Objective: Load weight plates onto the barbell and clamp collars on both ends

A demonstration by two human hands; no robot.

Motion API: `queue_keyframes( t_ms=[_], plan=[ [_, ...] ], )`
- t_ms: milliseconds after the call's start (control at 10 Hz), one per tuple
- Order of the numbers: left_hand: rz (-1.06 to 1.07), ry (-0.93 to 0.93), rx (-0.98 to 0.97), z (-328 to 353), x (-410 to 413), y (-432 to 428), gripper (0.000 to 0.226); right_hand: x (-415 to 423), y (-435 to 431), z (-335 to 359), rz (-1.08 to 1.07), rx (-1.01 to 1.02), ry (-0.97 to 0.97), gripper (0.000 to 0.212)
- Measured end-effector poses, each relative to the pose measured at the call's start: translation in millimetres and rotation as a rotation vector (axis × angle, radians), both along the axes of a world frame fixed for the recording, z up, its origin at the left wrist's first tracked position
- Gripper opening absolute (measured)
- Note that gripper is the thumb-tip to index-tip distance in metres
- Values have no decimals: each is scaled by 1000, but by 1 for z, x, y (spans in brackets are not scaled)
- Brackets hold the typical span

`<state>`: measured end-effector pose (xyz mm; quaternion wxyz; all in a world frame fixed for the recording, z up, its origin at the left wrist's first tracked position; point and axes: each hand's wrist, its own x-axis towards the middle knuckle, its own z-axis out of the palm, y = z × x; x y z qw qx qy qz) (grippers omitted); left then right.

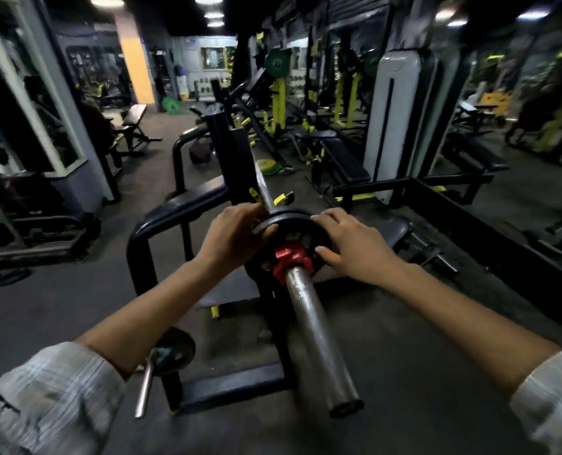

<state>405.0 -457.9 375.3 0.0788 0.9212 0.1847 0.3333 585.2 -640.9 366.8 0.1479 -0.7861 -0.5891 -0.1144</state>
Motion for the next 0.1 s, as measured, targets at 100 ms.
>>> queue_keyframes(
  t_ms=[100],
  plan=[
    [-127,118,90,29,1,8,53,-3,-9,23,-136,2,63,70]
  ],
)
